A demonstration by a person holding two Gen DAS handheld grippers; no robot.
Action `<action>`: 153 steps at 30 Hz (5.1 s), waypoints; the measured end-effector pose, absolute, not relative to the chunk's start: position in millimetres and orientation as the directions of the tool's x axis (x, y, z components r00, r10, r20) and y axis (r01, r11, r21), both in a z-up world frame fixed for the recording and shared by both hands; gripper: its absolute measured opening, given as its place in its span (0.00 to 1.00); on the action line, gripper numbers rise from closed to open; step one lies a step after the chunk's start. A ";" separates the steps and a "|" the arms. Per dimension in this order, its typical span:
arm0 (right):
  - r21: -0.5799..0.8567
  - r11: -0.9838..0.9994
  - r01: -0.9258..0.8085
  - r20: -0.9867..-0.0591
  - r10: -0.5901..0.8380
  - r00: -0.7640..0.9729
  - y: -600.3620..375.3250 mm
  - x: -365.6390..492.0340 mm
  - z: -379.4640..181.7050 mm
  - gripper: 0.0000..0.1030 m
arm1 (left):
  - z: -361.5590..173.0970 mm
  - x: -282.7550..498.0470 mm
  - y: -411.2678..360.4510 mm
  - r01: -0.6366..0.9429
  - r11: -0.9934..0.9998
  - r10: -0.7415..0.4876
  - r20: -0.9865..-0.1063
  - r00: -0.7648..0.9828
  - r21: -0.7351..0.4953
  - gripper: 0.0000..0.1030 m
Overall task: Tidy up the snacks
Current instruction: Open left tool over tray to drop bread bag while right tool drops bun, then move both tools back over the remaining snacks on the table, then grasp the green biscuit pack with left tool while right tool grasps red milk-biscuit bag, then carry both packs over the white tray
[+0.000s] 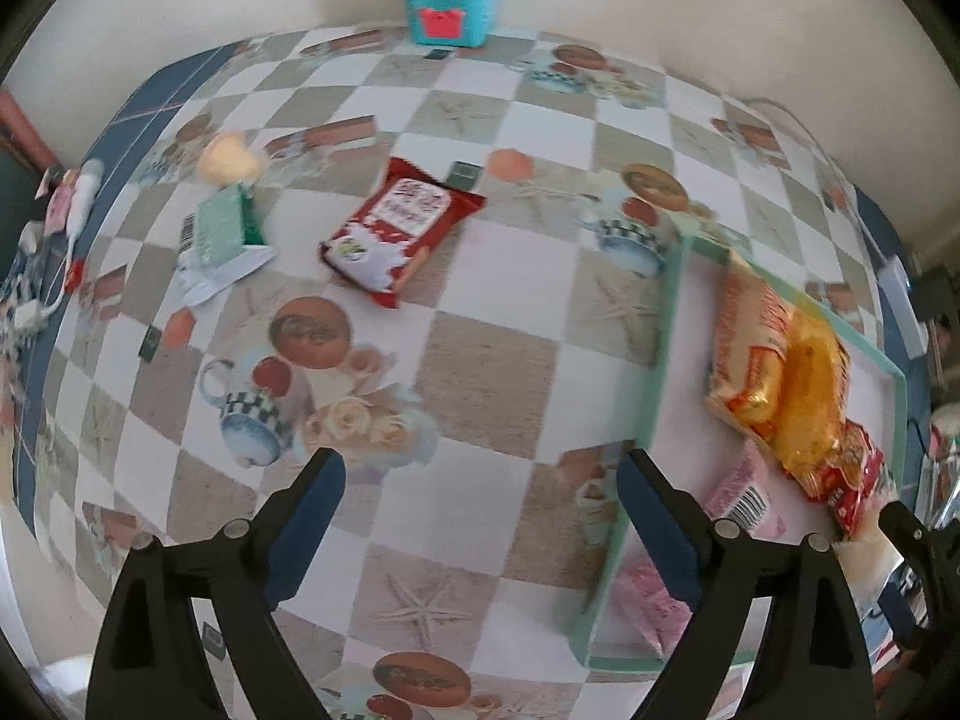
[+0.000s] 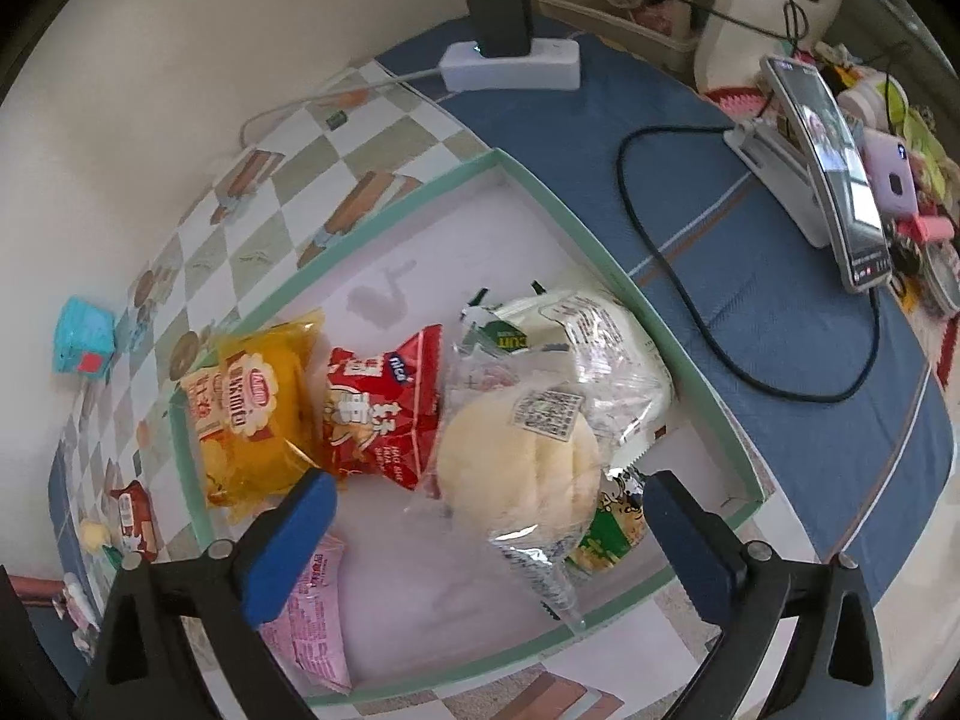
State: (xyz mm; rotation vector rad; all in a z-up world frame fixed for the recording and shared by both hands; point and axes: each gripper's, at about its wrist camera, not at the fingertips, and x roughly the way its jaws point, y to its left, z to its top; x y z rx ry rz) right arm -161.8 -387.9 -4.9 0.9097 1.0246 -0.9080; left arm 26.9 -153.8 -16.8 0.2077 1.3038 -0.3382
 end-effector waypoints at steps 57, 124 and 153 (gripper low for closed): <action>0.214 0.790 0.575 -0.883 -0.095 0.459 -215.2 19.3 16.7 1.00 | 11.0 146.2 39.5 -0.025 1.000 -0.007 -0.933 0.359 -0.017 0.90; 0.099 0.825 0.556 -0.904 -0.159 0.396 -207.4 86.2 -26.3 0.41 | -31.7 169.0 -41.1 0.063 0.996 -0.079 -0.961 0.264 -0.065 0.52; 0.218 0.702 0.678 -0.838 -0.222 0.499 -233.2 -65.2 67.0 0.41 | 64.4 52.0 -66.4 0.264 0.962 -0.192 -0.872 0.451 -0.075 0.52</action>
